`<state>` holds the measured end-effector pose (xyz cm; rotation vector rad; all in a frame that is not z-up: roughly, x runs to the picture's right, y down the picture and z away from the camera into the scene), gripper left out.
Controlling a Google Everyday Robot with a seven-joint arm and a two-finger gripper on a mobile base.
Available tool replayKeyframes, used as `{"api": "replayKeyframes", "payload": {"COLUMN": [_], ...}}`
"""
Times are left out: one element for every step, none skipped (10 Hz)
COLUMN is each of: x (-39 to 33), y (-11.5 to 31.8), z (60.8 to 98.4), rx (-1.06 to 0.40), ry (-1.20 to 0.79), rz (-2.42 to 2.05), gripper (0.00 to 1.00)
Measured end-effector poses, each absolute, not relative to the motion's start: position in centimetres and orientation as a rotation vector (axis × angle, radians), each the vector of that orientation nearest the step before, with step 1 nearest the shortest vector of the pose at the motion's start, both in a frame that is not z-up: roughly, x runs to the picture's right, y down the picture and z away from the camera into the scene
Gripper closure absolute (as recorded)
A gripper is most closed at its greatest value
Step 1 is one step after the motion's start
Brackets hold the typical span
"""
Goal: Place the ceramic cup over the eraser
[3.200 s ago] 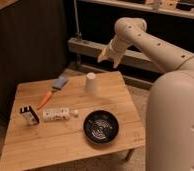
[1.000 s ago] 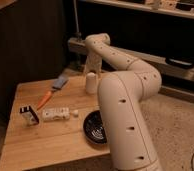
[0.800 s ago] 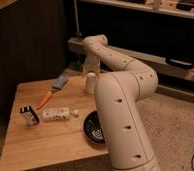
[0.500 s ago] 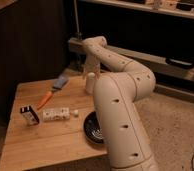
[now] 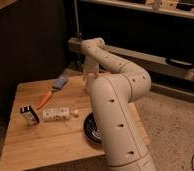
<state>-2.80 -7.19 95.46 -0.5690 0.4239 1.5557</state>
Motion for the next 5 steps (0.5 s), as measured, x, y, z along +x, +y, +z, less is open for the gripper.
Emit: {"api": "replayKeyframes", "payload": {"x": [-2.8, -2.5, -2.1, -1.7, -1.3], "y": [-7.1, -7.2, -7.4, -7.8, -9.3], "z": [95.5, 95.6, 95.4, 94.8, 92.8], "rx": [-0.571, -0.576, -0.574, -0.571, -0.559], "ry": [0.429, 0.437, 0.438, 0.437, 0.415], "rz": [1.556, 1.563, 1.569, 1.573, 1.576], "gripper": [0.79, 0.93, 0.99, 1.0, 1.0]}}
